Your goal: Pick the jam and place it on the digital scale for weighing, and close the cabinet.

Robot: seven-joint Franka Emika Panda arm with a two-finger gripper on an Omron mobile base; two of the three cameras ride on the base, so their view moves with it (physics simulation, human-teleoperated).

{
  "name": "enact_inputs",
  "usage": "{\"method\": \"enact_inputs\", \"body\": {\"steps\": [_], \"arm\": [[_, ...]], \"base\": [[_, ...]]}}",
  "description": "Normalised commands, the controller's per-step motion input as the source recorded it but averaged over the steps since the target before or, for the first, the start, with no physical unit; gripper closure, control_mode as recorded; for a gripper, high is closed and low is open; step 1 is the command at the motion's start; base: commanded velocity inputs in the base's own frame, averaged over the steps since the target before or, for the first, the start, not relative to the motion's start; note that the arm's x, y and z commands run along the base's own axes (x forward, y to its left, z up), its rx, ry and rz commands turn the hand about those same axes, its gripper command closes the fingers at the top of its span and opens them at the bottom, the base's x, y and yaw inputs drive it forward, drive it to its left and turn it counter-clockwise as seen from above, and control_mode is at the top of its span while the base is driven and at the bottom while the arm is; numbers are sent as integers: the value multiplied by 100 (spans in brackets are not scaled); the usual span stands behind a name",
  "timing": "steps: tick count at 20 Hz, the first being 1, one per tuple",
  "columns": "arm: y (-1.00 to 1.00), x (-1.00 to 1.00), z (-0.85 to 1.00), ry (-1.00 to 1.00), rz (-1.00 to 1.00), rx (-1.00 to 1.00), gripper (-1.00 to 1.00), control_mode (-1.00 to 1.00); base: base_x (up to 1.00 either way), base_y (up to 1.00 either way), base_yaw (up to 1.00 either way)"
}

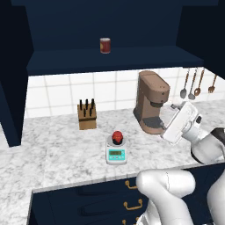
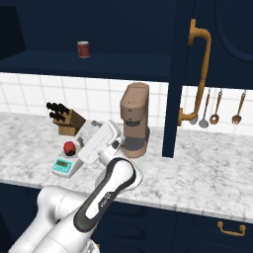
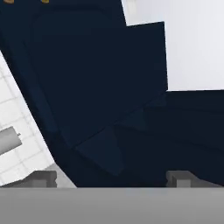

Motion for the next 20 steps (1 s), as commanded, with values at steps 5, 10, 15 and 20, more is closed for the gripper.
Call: {"method": "enact_inputs", "body": {"steps": [5, 10, 15, 20], "arm": [[-92, -38, 33, -29, 0, 36, -100, -100], [-83, -44, 32, -12, 0, 22, -100, -100], [-96, -35, 37, 6, 0, 11, -100, -100], [-85, -37, 15, 14, 0, 6, -100, -100]], "base": [[0, 0, 0], [0, 0, 0], [0, 0, 0], [0, 0, 0]]}}
